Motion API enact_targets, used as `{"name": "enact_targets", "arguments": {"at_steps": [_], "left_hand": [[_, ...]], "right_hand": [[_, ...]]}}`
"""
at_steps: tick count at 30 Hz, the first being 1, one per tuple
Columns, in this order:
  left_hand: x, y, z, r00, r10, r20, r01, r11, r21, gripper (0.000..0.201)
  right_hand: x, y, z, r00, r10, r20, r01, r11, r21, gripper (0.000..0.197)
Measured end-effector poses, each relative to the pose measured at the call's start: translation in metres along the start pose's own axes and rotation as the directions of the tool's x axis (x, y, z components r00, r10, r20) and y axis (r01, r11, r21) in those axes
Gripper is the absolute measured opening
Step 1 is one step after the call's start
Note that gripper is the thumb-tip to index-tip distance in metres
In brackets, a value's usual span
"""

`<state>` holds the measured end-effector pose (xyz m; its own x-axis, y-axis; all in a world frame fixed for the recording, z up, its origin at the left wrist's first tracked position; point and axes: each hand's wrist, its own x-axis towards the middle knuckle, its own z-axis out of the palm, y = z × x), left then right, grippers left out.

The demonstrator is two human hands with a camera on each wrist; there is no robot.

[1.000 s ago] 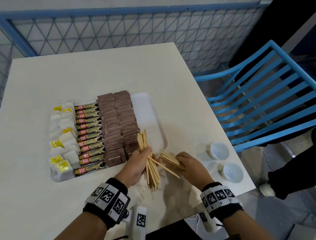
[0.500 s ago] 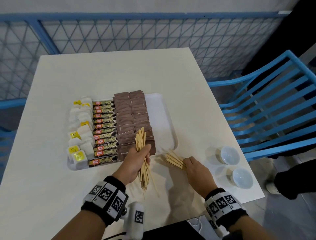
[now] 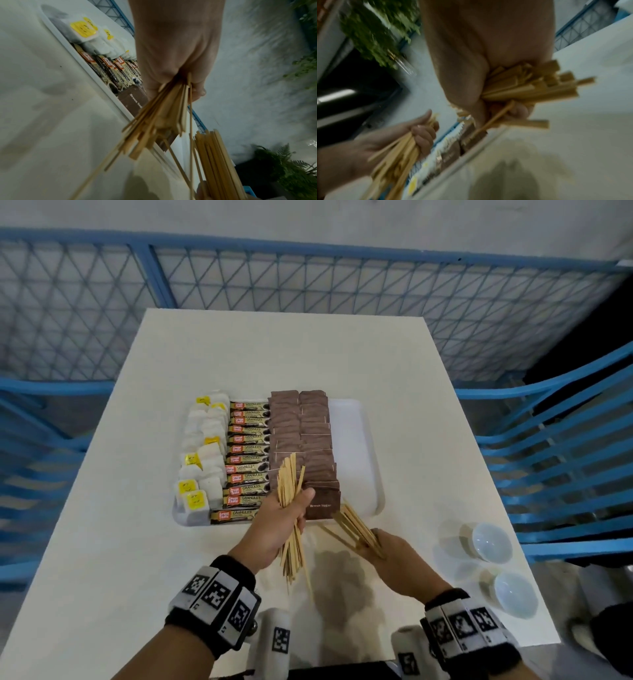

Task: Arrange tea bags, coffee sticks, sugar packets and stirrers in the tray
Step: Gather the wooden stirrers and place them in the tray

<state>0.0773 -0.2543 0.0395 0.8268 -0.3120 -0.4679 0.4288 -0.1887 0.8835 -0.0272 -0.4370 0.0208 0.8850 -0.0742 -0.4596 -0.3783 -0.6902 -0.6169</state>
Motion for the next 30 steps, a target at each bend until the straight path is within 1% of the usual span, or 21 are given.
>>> {"name": "enact_targets", "arguments": {"at_steps": [2, 4, 7, 9, 11, 13, 15, 17, 19, 21, 23, 25, 27, 30], "left_hand": [[-0.003, 0.0, -0.006, 1.0, 0.018, -0.01, -0.018, 1.0, 0.018, 0.028], [-0.005, 0.0, -0.012, 1.0, 0.017, -0.018, -0.016, 0.999, 0.043, 0.027], [-0.005, 0.001, -0.016, 1.0, 0.016, -0.02, -0.015, 0.999, 0.033, 0.02], [-0.007, 0.006, -0.014, 0.999, 0.032, -0.024, -0.031, 0.998, 0.047, 0.019], [-0.008, 0.012, -0.011, 0.997, 0.073, -0.023, -0.073, 0.997, 0.018, 0.019], [-0.008, 0.019, -0.01, 0.993, 0.115, -0.04, -0.117, 0.992, -0.04, 0.016], [-0.008, 0.023, -0.012, 0.988, 0.132, -0.078, -0.139, 0.987, -0.086, 0.011], [-0.006, 0.024, -0.018, 0.983, 0.145, -0.111, -0.157, 0.982, -0.107, 0.009], [-0.005, 0.022, -0.023, 0.982, 0.14, -0.13, -0.154, 0.982, -0.11, 0.009], [-0.005, 0.02, -0.026, 0.98, 0.133, -0.15, -0.15, 0.982, -0.111, 0.008], [-0.004, 0.019, -0.025, 0.973, 0.15, -0.175, -0.17, 0.979, -0.108, 0.008], [-0.003, 0.02, -0.024, 0.966, 0.161, -0.203, -0.186, 0.976, -0.112, 0.012], [-0.003, 0.023, -0.024, 0.969, 0.13, -0.208, -0.159, 0.979, -0.129, 0.016], [-0.001, 0.028, -0.028, 0.984, 0.059, -0.171, -0.089, 0.981, -0.173, 0.015]], "right_hand": [[0.0, -0.008, -0.005, 1.0, -0.004, 0.021, 0.002, 0.999, 0.051, 0.013], [-0.001, -0.018, -0.011, 1.0, 0.001, 0.019, -0.005, 0.984, 0.176, 0.015], [0.002, -0.04, -0.017, 1.0, -0.012, -0.012, 0.015, 0.929, 0.369, 0.012], [0.009, -0.057, -0.014, 0.999, -0.037, -0.022, 0.043, 0.891, 0.452, 0.01], [0.018, -0.074, -0.008, 0.998, -0.067, -0.008, 0.062, 0.864, 0.5, 0.013], [0.026, -0.09, 0.001, 0.995, -0.104, -0.009, 0.095, 0.866, 0.491, 0.016], [0.033, -0.102, 0.011, 0.986, -0.161, -0.048, 0.164, 0.863, 0.477, 0.011], [0.038, -0.109, 0.02, 0.974, -0.212, -0.08, 0.225, 0.861, 0.455, 0.011], [0.041, -0.112, 0.026, 0.966, -0.242, -0.085, 0.255, 0.867, 0.428, 0.013], [0.044, -0.113, 0.028, 0.969, -0.239, -0.065, 0.244, 0.873, 0.423, 0.016], [0.047, -0.115, 0.028, 0.974, -0.223, -0.033, 0.215, 0.875, 0.433, 0.018], [0.05, -0.117, 0.028, 0.976, -0.214, -0.022, 0.201, 0.872, 0.446, 0.019], [0.052, -0.117, 0.029, 0.978, -0.207, -0.018, 0.192, 0.87, 0.453, 0.018], [0.054, -0.116, 0.029, 0.976, -0.218, -0.024, 0.205, 0.869, 0.451, 0.021]]}}
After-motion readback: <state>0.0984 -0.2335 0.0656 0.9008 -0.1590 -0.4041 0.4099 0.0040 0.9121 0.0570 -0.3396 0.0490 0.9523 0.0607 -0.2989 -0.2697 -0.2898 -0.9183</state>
